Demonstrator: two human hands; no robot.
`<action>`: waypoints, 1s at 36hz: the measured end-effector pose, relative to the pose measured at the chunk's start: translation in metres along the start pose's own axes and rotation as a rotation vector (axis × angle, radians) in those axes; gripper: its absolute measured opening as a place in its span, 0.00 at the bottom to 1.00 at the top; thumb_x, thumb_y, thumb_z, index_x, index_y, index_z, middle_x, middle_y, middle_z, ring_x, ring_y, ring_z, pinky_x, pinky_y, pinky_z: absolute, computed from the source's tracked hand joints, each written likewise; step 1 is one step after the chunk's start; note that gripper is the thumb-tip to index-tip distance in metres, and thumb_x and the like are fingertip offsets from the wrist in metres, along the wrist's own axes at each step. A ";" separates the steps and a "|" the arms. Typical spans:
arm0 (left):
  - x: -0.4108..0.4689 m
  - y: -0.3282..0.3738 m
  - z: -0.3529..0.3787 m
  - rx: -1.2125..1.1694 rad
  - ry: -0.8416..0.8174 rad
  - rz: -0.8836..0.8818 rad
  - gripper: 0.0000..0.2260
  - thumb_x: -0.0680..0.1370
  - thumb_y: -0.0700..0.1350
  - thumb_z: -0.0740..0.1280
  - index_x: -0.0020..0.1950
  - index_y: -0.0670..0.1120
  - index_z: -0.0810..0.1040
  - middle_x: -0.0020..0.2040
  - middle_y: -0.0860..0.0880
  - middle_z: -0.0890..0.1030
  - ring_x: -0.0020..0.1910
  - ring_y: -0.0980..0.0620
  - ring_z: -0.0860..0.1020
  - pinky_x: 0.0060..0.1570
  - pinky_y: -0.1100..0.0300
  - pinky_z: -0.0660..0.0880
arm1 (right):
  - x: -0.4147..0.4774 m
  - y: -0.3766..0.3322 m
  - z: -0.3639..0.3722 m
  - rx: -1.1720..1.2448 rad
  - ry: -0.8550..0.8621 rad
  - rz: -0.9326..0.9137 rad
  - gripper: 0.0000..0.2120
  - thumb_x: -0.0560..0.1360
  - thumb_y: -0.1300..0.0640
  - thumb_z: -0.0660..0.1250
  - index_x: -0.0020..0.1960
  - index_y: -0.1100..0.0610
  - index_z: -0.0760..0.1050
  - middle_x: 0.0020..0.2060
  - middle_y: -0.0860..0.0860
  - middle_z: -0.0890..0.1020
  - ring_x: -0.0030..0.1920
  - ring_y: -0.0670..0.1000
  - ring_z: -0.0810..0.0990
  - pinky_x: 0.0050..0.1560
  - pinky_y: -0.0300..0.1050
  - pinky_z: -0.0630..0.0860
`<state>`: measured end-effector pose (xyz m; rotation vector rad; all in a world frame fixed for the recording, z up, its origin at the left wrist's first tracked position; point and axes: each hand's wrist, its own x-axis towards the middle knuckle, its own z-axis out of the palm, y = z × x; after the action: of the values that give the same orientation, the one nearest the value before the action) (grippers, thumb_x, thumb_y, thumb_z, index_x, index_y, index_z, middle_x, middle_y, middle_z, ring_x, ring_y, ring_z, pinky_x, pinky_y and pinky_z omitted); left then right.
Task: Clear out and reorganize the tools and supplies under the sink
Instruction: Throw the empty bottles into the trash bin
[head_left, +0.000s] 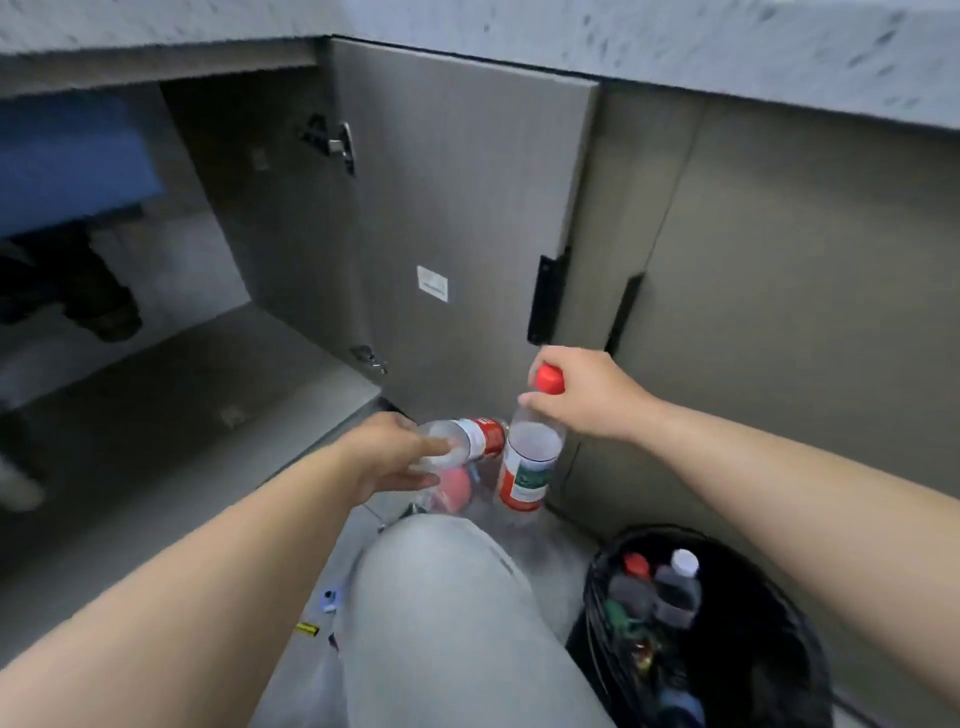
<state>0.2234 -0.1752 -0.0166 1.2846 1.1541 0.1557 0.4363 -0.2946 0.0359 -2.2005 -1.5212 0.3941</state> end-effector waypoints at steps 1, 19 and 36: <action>-0.006 0.006 0.016 0.038 -0.043 0.024 0.20 0.74 0.44 0.78 0.61 0.40 0.76 0.53 0.42 0.82 0.47 0.42 0.87 0.52 0.52 0.84 | -0.018 0.009 -0.013 0.011 0.010 0.011 0.11 0.73 0.47 0.74 0.46 0.53 0.76 0.40 0.47 0.80 0.42 0.50 0.76 0.40 0.39 0.70; -0.037 0.001 0.174 0.121 0.033 0.381 0.21 0.68 0.51 0.82 0.55 0.45 0.79 0.41 0.47 0.83 0.31 0.52 0.78 0.33 0.58 0.76 | -0.201 0.159 -0.001 0.092 -0.151 0.375 0.03 0.71 0.60 0.69 0.44 0.56 0.78 0.40 0.53 0.82 0.25 0.46 0.80 0.29 0.43 0.81; -0.042 -0.001 0.176 0.055 -0.106 0.559 0.14 0.72 0.54 0.79 0.56 0.55 0.84 0.52 0.54 0.86 0.50 0.57 0.84 0.46 0.58 0.80 | -0.220 0.204 0.079 -0.016 -0.231 0.504 0.20 0.75 0.54 0.65 0.67 0.51 0.74 0.61 0.54 0.77 0.60 0.58 0.78 0.58 0.47 0.75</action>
<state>0.3321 -0.3204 -0.0200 1.6209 0.6899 0.4631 0.4861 -0.5473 -0.1372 -2.6127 -1.0514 0.8173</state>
